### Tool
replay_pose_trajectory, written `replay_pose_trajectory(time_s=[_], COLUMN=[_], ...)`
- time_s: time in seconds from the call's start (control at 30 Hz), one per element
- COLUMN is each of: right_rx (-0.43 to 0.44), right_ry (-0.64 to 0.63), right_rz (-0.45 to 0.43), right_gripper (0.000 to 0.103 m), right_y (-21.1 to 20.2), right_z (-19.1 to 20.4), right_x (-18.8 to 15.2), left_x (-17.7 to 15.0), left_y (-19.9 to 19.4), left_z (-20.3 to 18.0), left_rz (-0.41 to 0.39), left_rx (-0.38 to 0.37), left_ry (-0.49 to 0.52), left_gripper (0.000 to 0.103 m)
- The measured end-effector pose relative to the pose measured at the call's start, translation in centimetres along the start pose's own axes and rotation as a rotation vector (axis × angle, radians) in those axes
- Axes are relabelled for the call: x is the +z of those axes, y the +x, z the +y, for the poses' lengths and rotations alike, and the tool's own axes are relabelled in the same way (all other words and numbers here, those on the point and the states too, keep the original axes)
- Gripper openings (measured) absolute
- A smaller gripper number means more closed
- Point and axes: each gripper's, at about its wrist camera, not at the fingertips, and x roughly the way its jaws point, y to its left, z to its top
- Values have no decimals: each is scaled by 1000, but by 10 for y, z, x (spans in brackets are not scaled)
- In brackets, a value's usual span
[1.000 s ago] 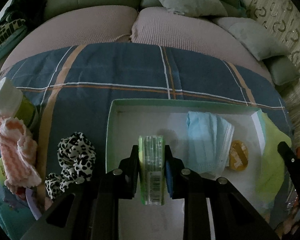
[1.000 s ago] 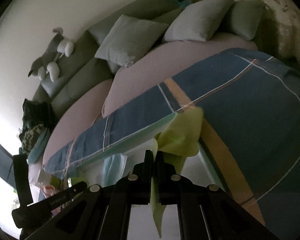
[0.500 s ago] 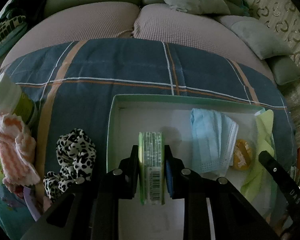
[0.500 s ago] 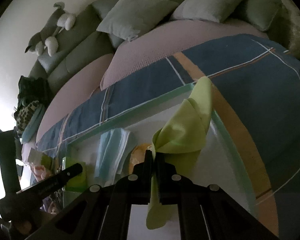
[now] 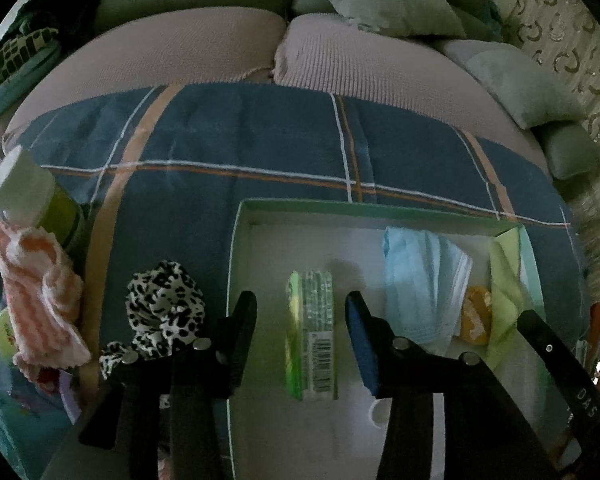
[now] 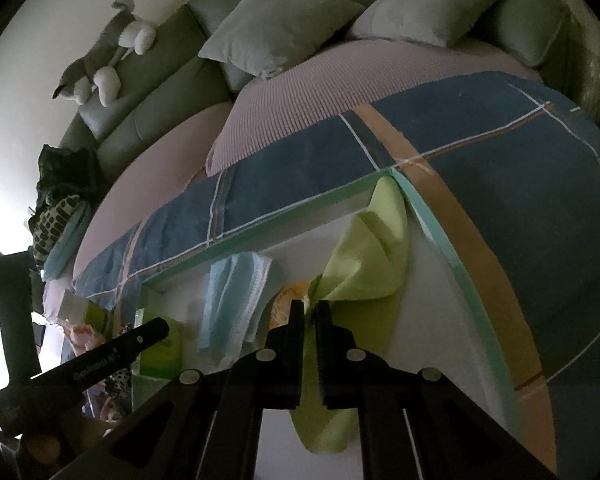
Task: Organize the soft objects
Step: 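Open both tools to drop the green box and cloth into the tray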
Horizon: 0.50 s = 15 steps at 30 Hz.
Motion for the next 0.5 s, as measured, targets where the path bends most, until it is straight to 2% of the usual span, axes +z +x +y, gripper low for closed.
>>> replay_pose_trajectory(time_s=[0.1,0.17,0.33,0.43,0.5], right_rx=[-9,-8,-14,-44,-62], right_ry=[-13,-18,-31,-48,-64], right_rz=[-12,-16,-16,-4,-1], right_gripper=[8,8,8,23,25], right_y=[-5,-7,-9,-6,-5], right_z=[3,5,9,12,15], right_x=[1,1,2,0,0], left_x=[1,2,5,6,5], left_y=[-7,-14,-26,-29,-30], left_z=[1,3,9,13,13], left_rz=[-12,-26,-61,-69,-69], left_rx=[1,8,53,70,75], left_ry=[0,1,2,2,3], left_gripper=[60,61,75,78,81])
